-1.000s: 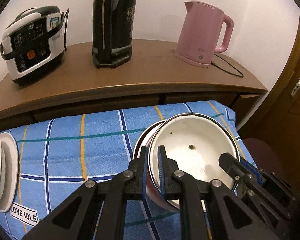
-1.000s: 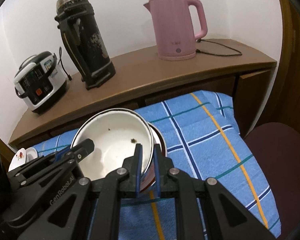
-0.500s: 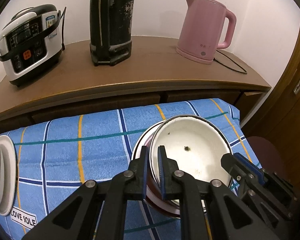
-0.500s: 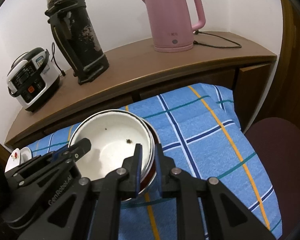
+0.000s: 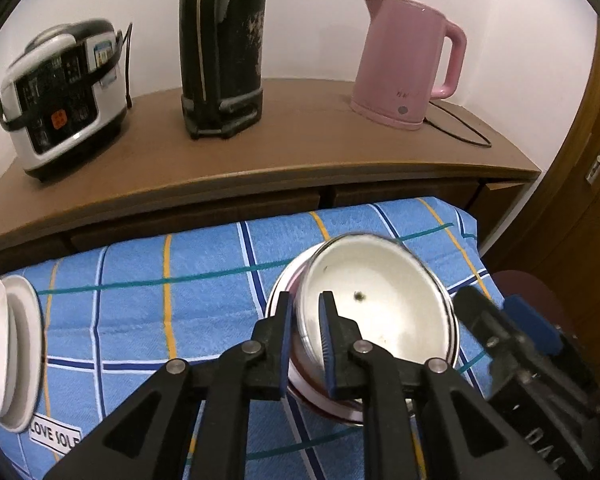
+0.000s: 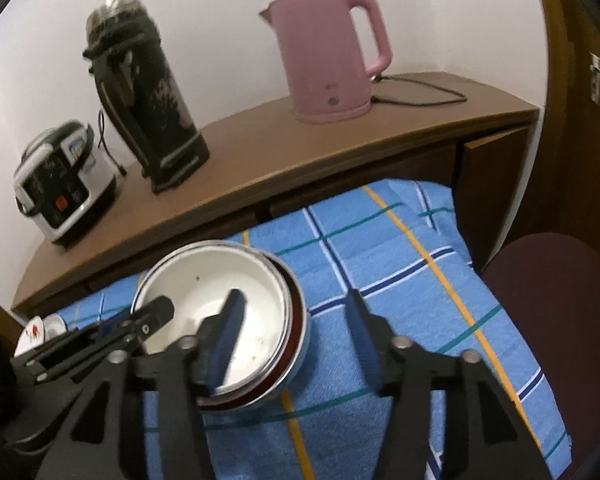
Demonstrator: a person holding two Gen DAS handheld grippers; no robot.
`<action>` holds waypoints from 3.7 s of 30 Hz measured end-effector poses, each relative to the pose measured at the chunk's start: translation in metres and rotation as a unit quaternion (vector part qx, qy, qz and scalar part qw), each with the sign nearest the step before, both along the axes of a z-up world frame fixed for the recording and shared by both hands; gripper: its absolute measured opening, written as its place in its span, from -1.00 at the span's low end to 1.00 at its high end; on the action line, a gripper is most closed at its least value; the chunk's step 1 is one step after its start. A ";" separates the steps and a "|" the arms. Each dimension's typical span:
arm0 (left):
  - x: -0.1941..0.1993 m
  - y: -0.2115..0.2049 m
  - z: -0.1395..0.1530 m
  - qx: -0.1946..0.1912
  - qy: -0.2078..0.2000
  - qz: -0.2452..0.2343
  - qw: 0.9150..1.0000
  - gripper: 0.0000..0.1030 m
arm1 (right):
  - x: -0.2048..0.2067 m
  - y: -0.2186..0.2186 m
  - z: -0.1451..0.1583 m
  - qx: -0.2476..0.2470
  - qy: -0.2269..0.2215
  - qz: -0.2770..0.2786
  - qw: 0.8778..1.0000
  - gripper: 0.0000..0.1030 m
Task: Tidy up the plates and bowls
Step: 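Lower the enamel bowl onto the pink-and-steel bowl stack and open the right gripper, then withdraw both grippers from the bowl stack and reposition around it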
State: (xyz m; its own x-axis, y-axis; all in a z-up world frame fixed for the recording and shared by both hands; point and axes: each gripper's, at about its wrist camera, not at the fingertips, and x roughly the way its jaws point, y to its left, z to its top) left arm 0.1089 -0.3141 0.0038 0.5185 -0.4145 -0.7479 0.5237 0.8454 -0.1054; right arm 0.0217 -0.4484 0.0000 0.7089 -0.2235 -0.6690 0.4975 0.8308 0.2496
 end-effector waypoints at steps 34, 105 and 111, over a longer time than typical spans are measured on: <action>-0.061 0.048 0.022 0.002 -0.080 0.039 0.996 0.31 | -0.090 0.026 0.026 -0.031 -0.102 -0.045 0.993 0.85; -0.082 0.069 0.009 -0.006 -0.080 0.073 0.994 0.34 | -0.129 0.054 0.034 -0.127 -0.126 -0.018 0.984 0.70; -0.072 0.064 0.004 -0.004 -0.067 0.069 0.995 0.34 | -0.119 0.044 0.028 -0.111 -0.117 -0.012 0.987 0.54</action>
